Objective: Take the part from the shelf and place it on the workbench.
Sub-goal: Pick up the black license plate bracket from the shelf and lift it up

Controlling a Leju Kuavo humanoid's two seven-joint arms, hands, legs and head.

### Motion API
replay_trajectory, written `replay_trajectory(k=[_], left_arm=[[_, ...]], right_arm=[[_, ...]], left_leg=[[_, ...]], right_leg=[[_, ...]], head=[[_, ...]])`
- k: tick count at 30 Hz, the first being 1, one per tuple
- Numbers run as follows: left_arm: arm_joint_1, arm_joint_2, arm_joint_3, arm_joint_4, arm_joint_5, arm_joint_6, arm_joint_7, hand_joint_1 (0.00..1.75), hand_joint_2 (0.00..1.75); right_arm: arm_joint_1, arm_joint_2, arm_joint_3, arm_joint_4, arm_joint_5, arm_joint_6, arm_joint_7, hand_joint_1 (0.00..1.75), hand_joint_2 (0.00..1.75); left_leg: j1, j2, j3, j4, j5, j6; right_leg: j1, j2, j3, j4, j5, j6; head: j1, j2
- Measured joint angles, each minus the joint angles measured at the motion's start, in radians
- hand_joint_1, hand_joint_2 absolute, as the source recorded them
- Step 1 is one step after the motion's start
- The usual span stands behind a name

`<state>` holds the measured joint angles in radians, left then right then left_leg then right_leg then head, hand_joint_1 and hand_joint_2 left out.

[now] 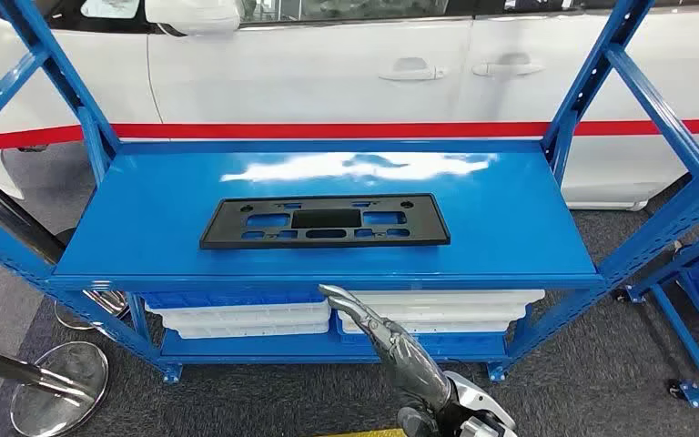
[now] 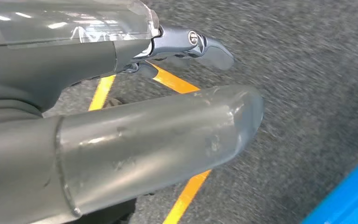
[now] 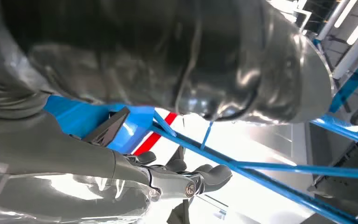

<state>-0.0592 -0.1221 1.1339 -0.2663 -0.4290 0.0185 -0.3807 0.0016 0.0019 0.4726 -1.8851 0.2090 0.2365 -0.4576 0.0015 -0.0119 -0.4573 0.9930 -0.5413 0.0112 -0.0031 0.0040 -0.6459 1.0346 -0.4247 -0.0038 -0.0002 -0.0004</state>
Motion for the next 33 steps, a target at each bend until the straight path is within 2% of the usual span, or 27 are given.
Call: replay_trajectory(k=[3, 4, 5, 6, 8, 9, 10, 11, 12, 14, 15, 16, 19, 21, 22, 24, 25, 26, 27, 29, 30, 31, 33], left_arm=[[-0.002, 0.002, 0.001, -0.002, -0.003, 0.001, 0.0, 0.0, 0.0], [-0.003, 0.003, 0.002, -0.002, -0.004, 0.001, -0.001, 0.0, 0.0], [-0.005, 0.004, 0.003, -0.003, -0.004, 0.001, -0.001, 0.0, 0.0], [-0.006, 0.004, 0.003, -0.003, -0.005, 0.001, -0.001, 0.0, 0.0], [-0.005, 0.004, 0.004, -0.003, -0.007, 0.001, -0.001, 0.0, 0.0], [-0.003, 0.004, 0.005, -0.003, -0.008, 0.001, -0.001, 0.0, 0.0], [-0.001, 0.005, 0.006, -0.003, -0.008, 0.001, -0.001, 0.0, 0.0], [0.001, 0.005, 0.006, -0.003, -0.008, 0.001, -0.001, 0.0, 0.0], [0.001, 0.005, 0.007, -0.003, -0.009, 0.001, -0.001, 0.0, 0.0], [0.003, 0.006, 0.007, -0.003, -0.011, 0.001, -0.001, 0.0, 0.0], [0.003, 0.007, 0.007, -0.003, -0.014, 0.001, -0.001, 0.0, 0.0], [0.003, 0.007, 0.007, -0.003, -0.019, 0.002, -0.001, 0.0, 0.0], [-0.001, 0.007, 0.007, -0.003, -0.033, 0.006, -0.001, 0.0, 0.0], [-0.005, 0.008, 0.007, -0.003, -0.044, 0.007, -0.002, 0.0, 0.0], [-0.008, 0.008, 0.007, -0.003, -0.05, 0.007, -0.002, 0.0, 0.0], [-0.012, 0.01, 0.007, -0.003, -0.063, 0.007, -0.002, 0.0, 0.0], [-0.013, 0.011, 0.007, -0.003, -0.07, 0.007, -0.002, 0.0, 0.0], [-0.014, 0.012, 0.007, -0.003, -0.077, 0.008, -0.001, 0.0, 0.0], [-0.014, 0.013, 0.008, -0.003, -0.084, 0.008, -0.001, 0.0, 0.0], [-0.015, 0.013, 0.008, -0.003, -0.097, 0.008, 0.0, 0.0, 0.0], [-0.016, 0.013, 0.008, -0.003, -0.104, 0.009, 0.001, 0.0, 0.0], [-0.017, 0.013, 0.008, -0.003, -0.111, 0.009, 0.002, 0.0, 0.0], [-0.02, 0.013, 0.007, -0.003, -0.127, 0.007, 0.002, 0.0, 0.0]], right_arm=[[-0.003, 0.001, 0.007, 0.001, -0.002, 0.0, -0.002, 0.0, 0.0], [-0.005, 0.002, 0.01, 0.002, -0.003, 0.0, -0.002, 0.0, 0.0], [-0.007, 0.004, 0.014, 0.003, -0.003, 0.0, -0.002, 0.0, 0.0], [-0.009, 0.005, 0.017, 0.005, -0.003, 0.0, -0.001, 0.0, 0.0], [-0.011, 0.006, 0.023, 0.011, -0.002, 0.0, 0.0, 0.0, 0.0], [-0.011, 0.006, 0.025, 0.013, -0.001, 0.0, 0.0, 0.0, 0.0], [-0.011, 0.006, 0.027, 0.015, -0.001, 0.0, 0.0, 0.0, 0.0], [-0.011, 0.006, 0.028, 0.017, -0.001, 0.0, 0.001, 0.0, 0.0], [-0.012, 0.006, 0.029, 0.018, 0.0, 0.001, 0.003, 0.0, 0.44], [-0.015, 0.006, 0.034, 0.022, 0.002, 0.005, 0.008, 0.0, 1.31], [-0.018, 0.006, 0.039, 0.026, 0.002, 0.006, 0.014, 0.0, 1.75], [-0.023, 0.006, 0.043, 0.031, 0.0, 0.008, 0.024, 0.0, 1.75], [-0.053, 0.013, 0.061, 0.059, -0.012, 0.011, 0.068, 0.0, 1.75], [-0.089, 0.021, 0.077, 0.097, -0.007, 0.011, 0.094, 0.0, 1.75], [-0.11, 0.025, 0.087, 0.122, 0.001, 0.008, 0.103, 0.0, 1.75], [-0.151, 0.035, 0.112, 0.181, 0.032, -0.008, 0.115, 0.0, 1.75], [-0.17, 0.042, 0.126, 0.209, 0.057, -0.024, 0.12, 0.0, 1.75], [-0.192, 0.052, 0.144, 0.238, 0.097, -0.047, 0.129, 0.0, 1.75], [-0.215, 0.062, 0.165, 0.264, 0.148, -0.074, 0.143, 0.0, 1.75], [-0.263, 0.087, 0.212, 0.313, 0.29, -0.145, 0.188, 0.0, 1.75], [-0.286, 0.1, 0.234, 0.338, 0.375, -0.184, 0.218, 0.0, 1.75], [-0.308, 0.114, 0.254, 0.366, 0.461, -0.221, 0.25, 0.0, 1.75], [-0.345, 0.144, 0.282, 0.429, 0.608, -0.28, 0.303, 0.0, 1.75]], left_leg=[[0.0, 0.002, 0.009, 0.015, 0.003, -0.01], [0.001, 0.003, 0.004, 0.039, 0.005, -0.013], [0.002, 0.004, -0.015, 0.076, 0.002, -0.017], [0.004, 0.005, -0.046, 0.129, -0.01, -0.022], [0.005, 0.006, -0.129, 0.246, -0.059, -0.029], [0.006, 0.006, -0.165, 0.282, -0.083, -0.032], [0.006, 0.006, -0.191, 0.292, -0.094, -0.032], [0.006, 0.006, -0.201, 0.271, -0.083, -0.031], [0.006, 0.006, -0.2, 0.224, -0.047, -0.028], [0.002, 0.006, -0.186, 0.108, 0.062, -0.016], [0.0, 0.007, -0.179, 0.069, 0.101, -0.011], [-0.003, 0.007, -0.177, 0.05, 0.124, -0.006], [-0.003, 0.006, -0.169, 0.04, 0.128, 0.004], [0.003, 0.007, -0.158, 0.026, 0.126, 0.012], [0.004, 0.008, -0.153, 0.022, 0.124, 0.017], [0.004, 0.009, -0.148, 0.021, 0.117, 0.023], [0.004, 0.009, -0.144, 0.021, 0.113, 0.023], [0.004, 0.008, -0.139, 0.022, 0.109, 0.023], [0.004, 0.007, -0.132, 0.022, 0.104, 0.021], [0.004, 0.005, -0.119, 0.023, 0.093, 0.016], [0.002, 0.004, -0.115, 0.025, 0.088, 0.012], [0.002, 0.004, -0.115, 0.026, 0.086, 0.006], [0.001, 0.004, -0.117, 0.025, 0.086, -0.006]], right_leg=[[-0.001, 0.003, 0.015, -0.008, -0.003, -0.014], [-0.002, 0.003, 0.026, -0.014, -0.008, -0.02], [-0.004, 0.002, 0.039, -0.019, -0.014, -0.026], [-0.004, 0.001, 0.052, -0.023, -0.021, -0.031], [-0.003, 0.0, 0.073, -0.026, -0.038, -0.036], [-0.003, 0.001, 0.084, -0.026, -0.048, -0.037], [-0.003, 0.002, 0.097, -0.026, -0.059, -0.037], [-0.002, 0.003, 0.112, -0.026, -0.071, -0.036], [-0.002, 0.004, 0.129, -0.026, -0.083, -0.034], [-0.001, 0.004, 0.156, -0.025, -0.106, -0.029], [0.0, 0.005, 0.164, -0.024, -0.116, -0.024], [0.001, 0.006, 0.168, -0.024, -0.123, -0.018], [0.001, 0.008, 0.177, -0.028, -0.138, -0.001], [0.0, 0.005, 0.159, 0.015, -0.164, 0.01], [-0.002, 0.003, 0.13, 0.068, -0.187, 0.015], [-0.005, 0.002, 0.042, 0.205, -0.231, 0.021], [-0.007, 0.001, 0.005, 0.252, -0.234, 0.023], [-0.008, 0.001, -0.016, 0.263, -0.214, 0.024], [-0.009, 0.001, -0.018, 0.234, -0.175, 0.023], [-0.01, 0.001, 0.018, 0.11, -0.08, 0.015], [-0.007, 0.001, 0.038, 0.054, -0.052, 0.009], [-0.005, 0.002, 0.049, 0.019, -0.04, 0.002], [0.0, 0.005, 0.053, -0.003, -0.044, -0.009]], head=[[-0.001, 0.0], [-0.001, 0.0], [-0.001, 0.0], [-0.001, 0.0], [-0.001, 0.0], [-0.001, 0.0], [-0.001, 0.0], [-0.001, 0.0], [-0.001, 0.0], [-0.001, 0.0], [-0.001, 0.0], [-0.001, 0.0], [-0.001, 0.0], [0.0, 0.0], [0.0, 0.0], [0.0, 0.0], [0.0, 0.0], [0.0, 0.0], [0.0, 0.0], [0.0, 0.0], [0.0, 0.0], [0.0, 0.0], [0.0, 0.0]])
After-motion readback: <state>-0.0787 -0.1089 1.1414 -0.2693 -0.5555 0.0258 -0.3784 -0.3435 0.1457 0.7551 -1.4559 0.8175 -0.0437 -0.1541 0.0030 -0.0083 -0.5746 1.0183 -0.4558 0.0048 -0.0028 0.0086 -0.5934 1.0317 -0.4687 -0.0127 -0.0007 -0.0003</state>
